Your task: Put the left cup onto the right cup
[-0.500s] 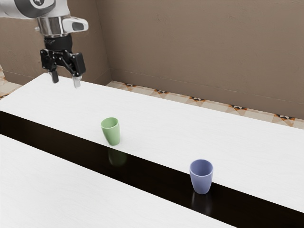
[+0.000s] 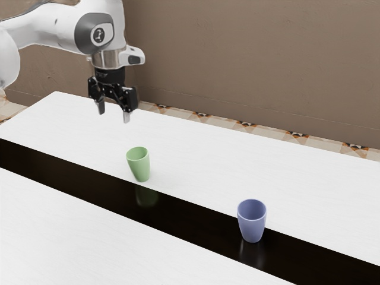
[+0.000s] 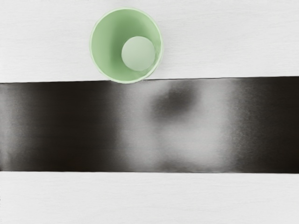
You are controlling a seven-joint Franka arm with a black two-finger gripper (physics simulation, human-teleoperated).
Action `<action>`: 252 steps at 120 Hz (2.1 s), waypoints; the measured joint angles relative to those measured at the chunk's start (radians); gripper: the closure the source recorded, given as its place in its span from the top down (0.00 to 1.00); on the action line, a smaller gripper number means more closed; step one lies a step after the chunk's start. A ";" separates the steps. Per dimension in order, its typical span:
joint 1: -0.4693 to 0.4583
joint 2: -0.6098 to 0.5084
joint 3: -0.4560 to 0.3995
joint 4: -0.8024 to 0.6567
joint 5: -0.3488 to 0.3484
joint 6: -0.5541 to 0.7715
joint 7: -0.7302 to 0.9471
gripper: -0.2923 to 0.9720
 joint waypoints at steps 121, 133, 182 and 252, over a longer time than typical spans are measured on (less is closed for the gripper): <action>0.045 0.264 0.000 -0.088 -0.140 0.418 0.025 0.75; 0.044 0.288 0.000 -0.084 -0.144 0.441 0.027 0.75; 0.037 0.319 0.000 -0.077 -0.160 0.485 0.031 0.75; 0.035 0.349 0.000 -0.083 -0.177 0.513 0.024 0.24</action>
